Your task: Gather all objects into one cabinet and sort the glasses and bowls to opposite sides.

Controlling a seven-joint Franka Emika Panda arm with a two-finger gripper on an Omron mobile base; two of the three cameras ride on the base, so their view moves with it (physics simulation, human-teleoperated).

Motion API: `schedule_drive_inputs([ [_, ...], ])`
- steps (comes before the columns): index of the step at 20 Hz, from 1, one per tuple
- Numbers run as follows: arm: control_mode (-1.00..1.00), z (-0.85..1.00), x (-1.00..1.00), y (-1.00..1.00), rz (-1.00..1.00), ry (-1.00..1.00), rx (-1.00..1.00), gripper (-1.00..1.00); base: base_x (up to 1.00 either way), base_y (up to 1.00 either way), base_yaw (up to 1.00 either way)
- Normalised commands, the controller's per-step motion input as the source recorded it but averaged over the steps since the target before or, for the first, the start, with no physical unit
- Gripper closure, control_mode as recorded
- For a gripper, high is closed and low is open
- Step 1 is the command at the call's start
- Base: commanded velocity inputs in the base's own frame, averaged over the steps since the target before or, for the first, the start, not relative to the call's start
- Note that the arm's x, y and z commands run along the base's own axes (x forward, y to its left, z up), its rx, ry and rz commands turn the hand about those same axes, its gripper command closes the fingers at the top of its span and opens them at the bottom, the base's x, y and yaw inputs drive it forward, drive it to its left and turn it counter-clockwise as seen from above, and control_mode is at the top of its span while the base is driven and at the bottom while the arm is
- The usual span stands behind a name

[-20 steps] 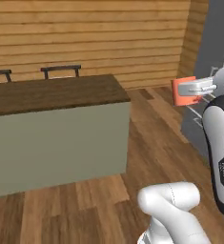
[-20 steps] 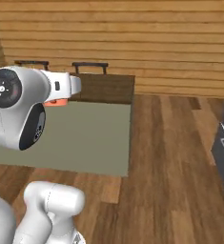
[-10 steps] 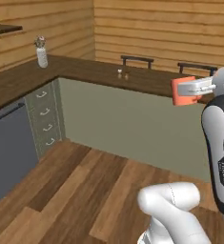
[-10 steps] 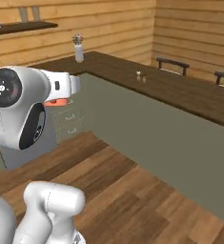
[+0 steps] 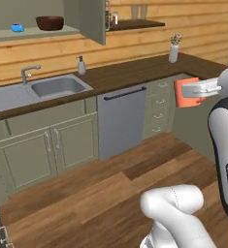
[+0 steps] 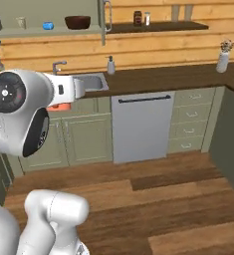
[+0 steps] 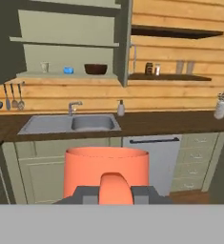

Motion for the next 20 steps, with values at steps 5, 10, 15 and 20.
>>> schedule_drive_inputs([
  [5, 1.0, 0.0, 0.0, 0.0, 0.0, 0.0, 0.0, 1.0, 0.95, 0.6, 0.22],
  [10, 1.0, 0.0, 0.0, 0.0, 0.0, 0.0, 0.0, 1.0, 0.92, 0.68, 0.17],
  [15, 1.0, 0.0, 0.0, 0.0, 0.0, 0.0, 0.0, 1.0, 0.97, 0.71, 0.38],
  [20, 1.0, 0.0, 0.0, 0.0, 0.0, 0.0, 0.0, 1.0, 0.88, 0.33, 0.62],
])
